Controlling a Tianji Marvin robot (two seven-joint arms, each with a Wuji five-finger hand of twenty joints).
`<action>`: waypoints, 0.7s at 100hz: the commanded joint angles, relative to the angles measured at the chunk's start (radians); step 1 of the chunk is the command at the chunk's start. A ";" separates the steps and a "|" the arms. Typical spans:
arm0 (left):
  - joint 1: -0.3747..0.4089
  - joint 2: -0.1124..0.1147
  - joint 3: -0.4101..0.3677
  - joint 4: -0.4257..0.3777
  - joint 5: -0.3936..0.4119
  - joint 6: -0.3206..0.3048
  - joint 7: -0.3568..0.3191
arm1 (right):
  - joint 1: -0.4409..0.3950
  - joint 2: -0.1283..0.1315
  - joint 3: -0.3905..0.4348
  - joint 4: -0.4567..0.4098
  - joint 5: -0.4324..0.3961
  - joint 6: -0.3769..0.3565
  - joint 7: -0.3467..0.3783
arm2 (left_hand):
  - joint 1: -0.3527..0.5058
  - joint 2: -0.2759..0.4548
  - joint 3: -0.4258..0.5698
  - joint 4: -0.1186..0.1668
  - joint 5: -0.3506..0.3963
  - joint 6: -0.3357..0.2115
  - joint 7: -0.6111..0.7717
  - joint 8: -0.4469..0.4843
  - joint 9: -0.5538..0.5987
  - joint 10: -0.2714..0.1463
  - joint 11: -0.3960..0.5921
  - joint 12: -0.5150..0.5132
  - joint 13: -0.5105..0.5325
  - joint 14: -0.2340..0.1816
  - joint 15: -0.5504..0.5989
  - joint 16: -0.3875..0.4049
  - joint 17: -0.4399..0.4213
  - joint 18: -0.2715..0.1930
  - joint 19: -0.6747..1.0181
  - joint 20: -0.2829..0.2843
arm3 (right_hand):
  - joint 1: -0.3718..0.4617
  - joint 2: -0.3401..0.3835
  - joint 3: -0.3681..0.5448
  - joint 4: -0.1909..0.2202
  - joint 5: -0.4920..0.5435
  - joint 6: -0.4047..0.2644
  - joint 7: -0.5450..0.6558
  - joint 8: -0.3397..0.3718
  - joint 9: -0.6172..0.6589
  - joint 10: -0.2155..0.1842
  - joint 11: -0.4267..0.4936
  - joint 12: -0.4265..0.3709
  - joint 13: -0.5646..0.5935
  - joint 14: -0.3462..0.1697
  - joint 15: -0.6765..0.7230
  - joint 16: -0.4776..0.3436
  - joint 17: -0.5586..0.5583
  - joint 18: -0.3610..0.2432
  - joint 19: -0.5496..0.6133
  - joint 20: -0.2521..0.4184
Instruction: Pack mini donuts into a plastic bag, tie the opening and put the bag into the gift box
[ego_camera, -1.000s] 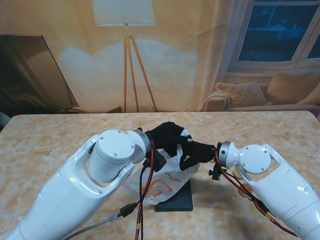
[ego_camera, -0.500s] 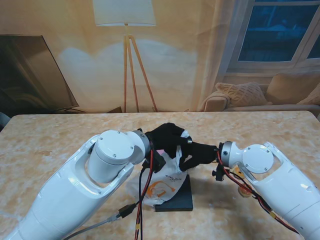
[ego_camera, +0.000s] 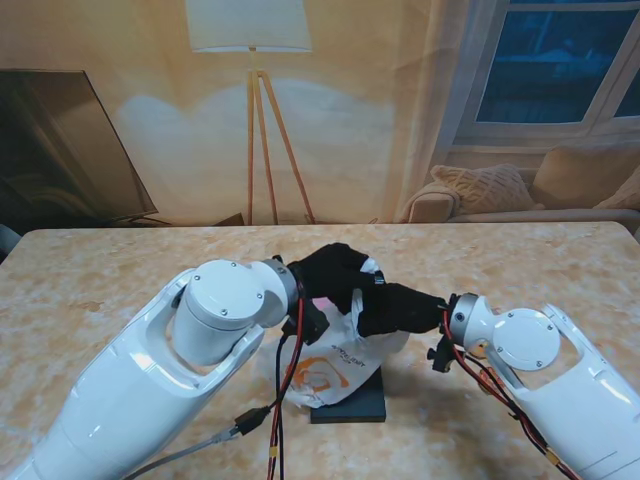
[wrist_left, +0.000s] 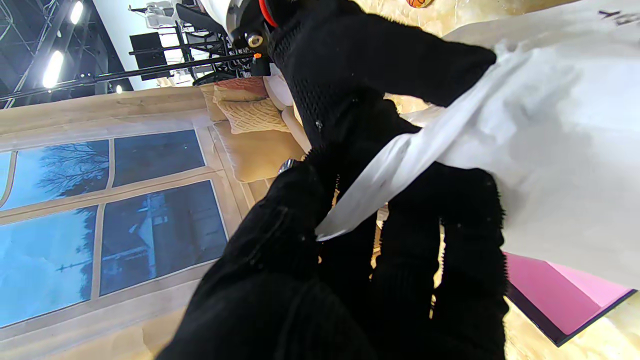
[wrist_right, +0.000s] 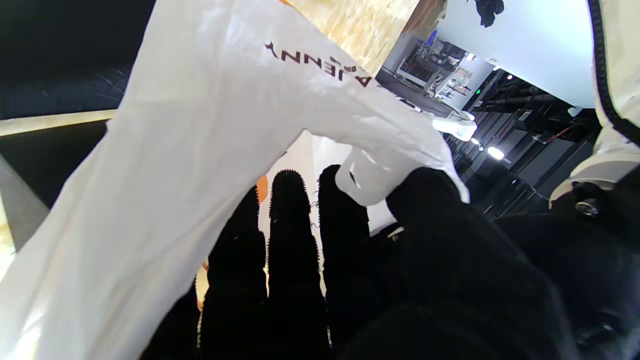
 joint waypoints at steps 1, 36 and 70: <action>0.011 0.005 -0.009 0.009 0.011 -0.001 -0.006 | -0.027 -0.005 0.012 -0.033 -0.013 -0.018 -0.001 | 0.032 -0.002 0.004 -0.017 0.014 -0.026 0.019 0.012 -0.040 0.036 -0.046 -0.003 -0.046 0.048 -0.055 0.018 -0.007 -0.015 0.019 0.017 | 0.021 0.023 -0.018 -0.029 0.021 -0.183 0.041 -0.005 0.034 -0.035 0.017 0.008 0.029 -0.031 0.005 0.018 0.005 -0.003 0.025 0.018; 0.025 0.003 -0.019 0.015 0.011 -0.002 0.003 | -0.114 -0.003 0.087 -0.103 -0.100 -0.123 -0.071 | 0.033 0.002 -0.003 -0.016 0.010 -0.030 0.020 0.013 -0.047 0.033 -0.043 0.006 -0.055 0.045 -0.056 0.028 -0.023 -0.015 0.014 0.026 | 0.020 0.021 -0.034 -0.027 0.033 -0.219 0.067 0.003 0.061 -0.047 0.031 0.020 0.059 -0.039 0.026 0.029 0.016 0.014 0.043 0.026; 0.023 0.004 -0.018 0.017 0.010 -0.004 -0.001 | -0.173 -0.008 0.171 -0.155 -0.114 -0.144 -0.107 | 0.032 0.002 -0.004 -0.016 0.010 -0.030 0.020 0.012 -0.048 0.031 -0.044 0.010 -0.057 0.044 -0.058 0.033 -0.025 -0.014 0.011 0.032 | 0.013 0.020 -0.031 -0.027 0.064 -0.243 0.091 0.022 0.106 -0.062 0.091 0.069 0.115 -0.041 0.113 0.100 0.035 0.045 0.090 0.048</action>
